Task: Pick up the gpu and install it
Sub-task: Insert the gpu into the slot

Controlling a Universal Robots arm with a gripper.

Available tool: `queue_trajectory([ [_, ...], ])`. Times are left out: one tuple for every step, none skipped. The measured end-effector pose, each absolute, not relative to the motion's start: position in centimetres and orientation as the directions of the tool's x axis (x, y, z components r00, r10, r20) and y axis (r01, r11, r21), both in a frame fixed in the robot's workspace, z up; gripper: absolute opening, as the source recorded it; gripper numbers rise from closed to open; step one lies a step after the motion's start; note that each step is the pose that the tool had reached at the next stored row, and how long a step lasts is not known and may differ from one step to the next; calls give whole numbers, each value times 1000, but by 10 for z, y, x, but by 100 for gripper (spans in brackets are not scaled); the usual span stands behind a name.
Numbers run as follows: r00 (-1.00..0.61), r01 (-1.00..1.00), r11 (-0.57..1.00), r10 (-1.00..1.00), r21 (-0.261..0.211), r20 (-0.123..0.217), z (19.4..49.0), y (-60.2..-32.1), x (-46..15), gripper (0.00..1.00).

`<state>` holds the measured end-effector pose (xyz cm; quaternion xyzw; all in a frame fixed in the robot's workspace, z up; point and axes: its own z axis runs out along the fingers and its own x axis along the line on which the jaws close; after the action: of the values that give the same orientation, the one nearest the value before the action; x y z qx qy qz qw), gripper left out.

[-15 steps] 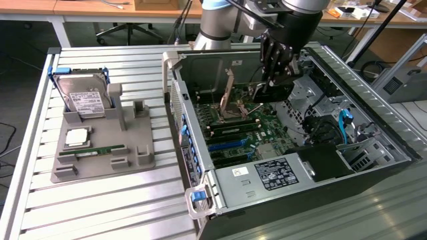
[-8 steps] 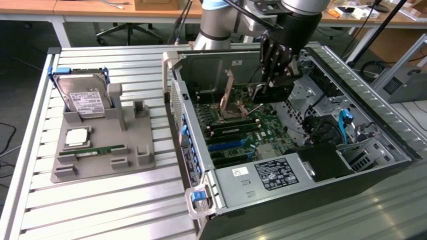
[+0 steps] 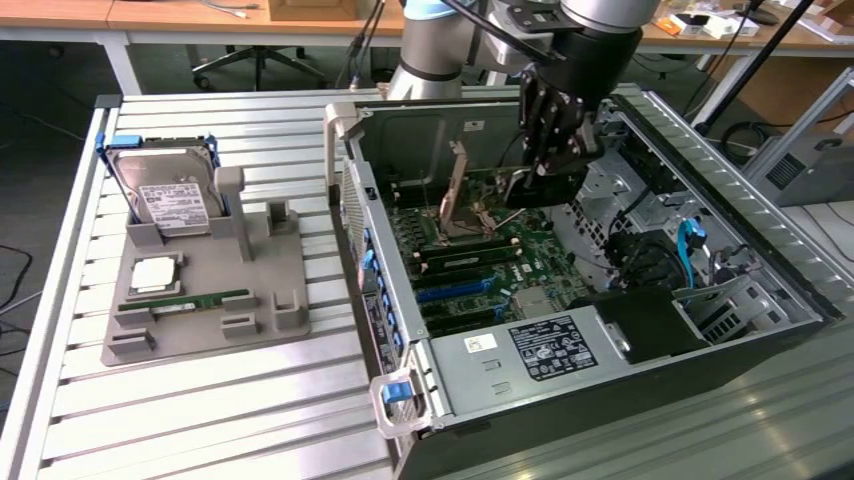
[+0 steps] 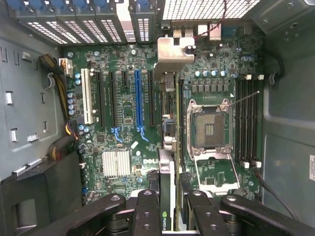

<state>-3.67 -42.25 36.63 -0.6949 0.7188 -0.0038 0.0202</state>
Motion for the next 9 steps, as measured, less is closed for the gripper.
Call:
queue_trajectory([
  [-33,-999,34,-999,-34,-24,366,-422,-37,27],
  [-33,-999,34,-999,-34,-24,366,-422,-37,27],
  [-33,-999,34,-999,-34,-24,365,-422,-37,27],
  [-33,-999,34,-999,-34,-24,365,-422,-37,27],
  [-33,-999,34,-999,-34,-24,365,-422,-37,27],
  [-33,-999,34,-999,-34,-24,365,-422,-37,27],
  [-33,-999,34,-999,-34,-24,365,-422,-37,27],
  [-33,-999,34,-999,-34,-24,364,-422,-37,27],
  [-33,-999,34,-999,-34,-24,364,-422,-37,27],
])
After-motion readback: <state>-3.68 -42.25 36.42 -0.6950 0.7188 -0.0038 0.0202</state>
